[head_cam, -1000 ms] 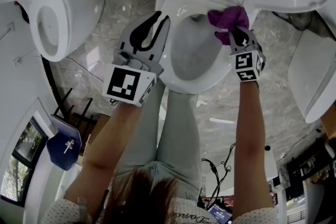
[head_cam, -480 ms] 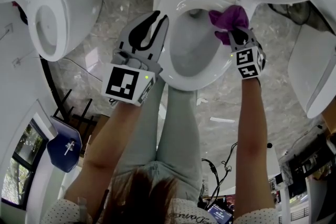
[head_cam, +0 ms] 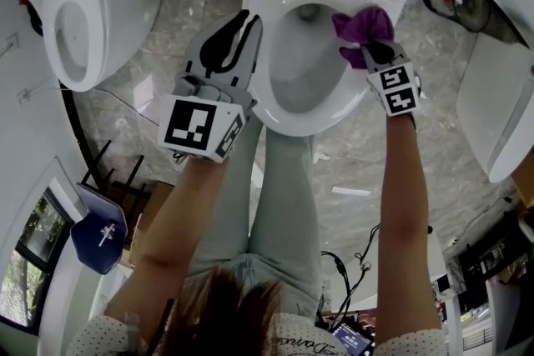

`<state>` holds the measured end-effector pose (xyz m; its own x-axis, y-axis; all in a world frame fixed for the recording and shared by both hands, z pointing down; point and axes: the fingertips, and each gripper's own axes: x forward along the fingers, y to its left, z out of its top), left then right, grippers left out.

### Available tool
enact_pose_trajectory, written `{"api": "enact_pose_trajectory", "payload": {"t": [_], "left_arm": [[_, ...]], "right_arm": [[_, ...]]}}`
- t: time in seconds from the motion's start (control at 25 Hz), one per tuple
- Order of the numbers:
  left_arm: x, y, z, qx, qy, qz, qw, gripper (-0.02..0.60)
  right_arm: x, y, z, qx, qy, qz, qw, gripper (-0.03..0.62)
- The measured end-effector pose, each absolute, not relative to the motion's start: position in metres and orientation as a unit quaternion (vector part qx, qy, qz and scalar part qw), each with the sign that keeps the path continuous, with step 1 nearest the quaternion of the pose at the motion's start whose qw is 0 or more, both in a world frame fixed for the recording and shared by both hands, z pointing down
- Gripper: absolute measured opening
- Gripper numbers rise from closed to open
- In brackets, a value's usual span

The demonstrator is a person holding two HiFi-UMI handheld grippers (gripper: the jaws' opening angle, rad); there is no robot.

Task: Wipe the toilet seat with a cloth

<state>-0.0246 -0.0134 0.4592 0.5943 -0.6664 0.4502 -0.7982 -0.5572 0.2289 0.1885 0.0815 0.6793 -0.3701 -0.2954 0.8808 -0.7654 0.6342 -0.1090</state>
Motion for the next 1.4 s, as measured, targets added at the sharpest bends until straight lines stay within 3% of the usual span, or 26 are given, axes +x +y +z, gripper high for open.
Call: {"api": "enact_pose_trajectory", "payload": {"t": [1.4], "left_arm": [[-0.033, 0.02, 0.454, 0.876, -0.415, 0.159, 0.188, 0.083]], "right_arm": [[0.178, 0.133, 0.688, 0.34, -0.766, 0.307, 0.451, 0.054]]}}
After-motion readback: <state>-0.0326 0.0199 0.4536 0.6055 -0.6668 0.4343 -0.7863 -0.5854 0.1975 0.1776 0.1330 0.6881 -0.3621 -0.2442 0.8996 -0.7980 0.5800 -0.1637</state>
